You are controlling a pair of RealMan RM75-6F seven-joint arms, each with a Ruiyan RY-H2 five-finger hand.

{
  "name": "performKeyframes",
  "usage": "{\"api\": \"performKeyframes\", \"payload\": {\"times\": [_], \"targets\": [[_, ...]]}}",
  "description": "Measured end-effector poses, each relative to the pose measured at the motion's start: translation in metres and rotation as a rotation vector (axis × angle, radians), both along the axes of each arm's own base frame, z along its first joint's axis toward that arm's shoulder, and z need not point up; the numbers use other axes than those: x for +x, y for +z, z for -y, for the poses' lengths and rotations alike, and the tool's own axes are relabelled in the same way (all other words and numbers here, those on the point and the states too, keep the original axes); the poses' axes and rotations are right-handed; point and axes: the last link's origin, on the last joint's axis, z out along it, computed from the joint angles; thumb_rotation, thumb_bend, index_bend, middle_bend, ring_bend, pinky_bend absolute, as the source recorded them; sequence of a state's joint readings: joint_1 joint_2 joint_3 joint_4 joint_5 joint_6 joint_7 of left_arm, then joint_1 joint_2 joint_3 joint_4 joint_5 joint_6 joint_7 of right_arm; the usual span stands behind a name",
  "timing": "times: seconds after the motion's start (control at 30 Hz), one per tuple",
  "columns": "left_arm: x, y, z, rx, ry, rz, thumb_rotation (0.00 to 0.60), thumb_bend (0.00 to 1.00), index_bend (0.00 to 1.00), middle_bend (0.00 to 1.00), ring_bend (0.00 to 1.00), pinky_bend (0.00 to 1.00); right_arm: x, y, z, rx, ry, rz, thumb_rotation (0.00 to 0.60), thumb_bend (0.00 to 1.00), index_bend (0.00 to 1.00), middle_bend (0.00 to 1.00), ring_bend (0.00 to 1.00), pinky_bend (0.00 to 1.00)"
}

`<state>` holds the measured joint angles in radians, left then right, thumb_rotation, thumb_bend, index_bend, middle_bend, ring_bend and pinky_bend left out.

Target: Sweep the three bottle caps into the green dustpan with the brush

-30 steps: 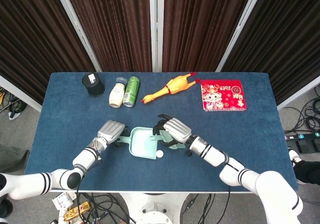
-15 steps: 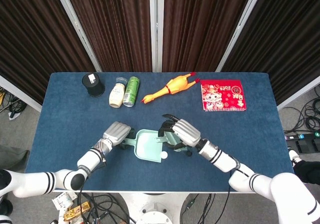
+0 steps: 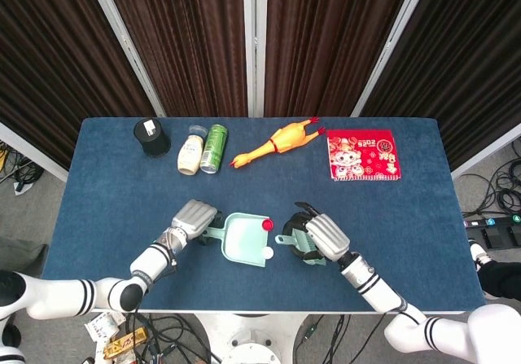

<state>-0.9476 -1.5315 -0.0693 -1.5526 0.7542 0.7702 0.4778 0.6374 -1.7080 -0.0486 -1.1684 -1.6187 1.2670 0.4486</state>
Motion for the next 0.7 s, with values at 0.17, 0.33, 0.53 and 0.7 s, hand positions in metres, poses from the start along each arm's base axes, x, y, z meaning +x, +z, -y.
{"api": "performKeyframes", "payload": {"times": [0.17, 0.33, 0.53, 0.7], "targets": [[0.006, -0.001, 0.002, 0.0, -0.004, 0.003, 0.6, 0.37, 0.56, 0.55, 0.39, 0.36, 0.004, -0.012, -0.003, -0.012, 0.001, 0.01, 0.6, 0.62, 0.8, 0.71, 0.32, 0.1], [0.013, -0.006, 0.002, -0.004, 0.003, 0.011, 0.6, 0.38, 0.56, 0.55, 0.39, 0.36, 0.009, -0.018, -0.004, -0.021, 0.001, 0.032, 0.6, 0.62, 0.8, 0.71, 0.33, 0.1], [0.023, -0.01, 0.001, -0.003, 0.007, 0.024, 0.6, 0.38, 0.57, 0.55, 0.39, 0.36, 0.018, -0.023, -0.002, -0.026, 0.007, 0.06, 0.6, 0.63, 0.8, 0.71, 0.33, 0.1], [0.031, -0.014, 0.0, -0.012, 0.023, 0.04, 0.6, 0.38, 0.57, 0.55, 0.39, 0.36, 0.027, -0.03, 0.001, -0.027, 0.011, 0.084, 0.6, 0.63, 0.8, 0.71, 0.33, 0.1]]}}
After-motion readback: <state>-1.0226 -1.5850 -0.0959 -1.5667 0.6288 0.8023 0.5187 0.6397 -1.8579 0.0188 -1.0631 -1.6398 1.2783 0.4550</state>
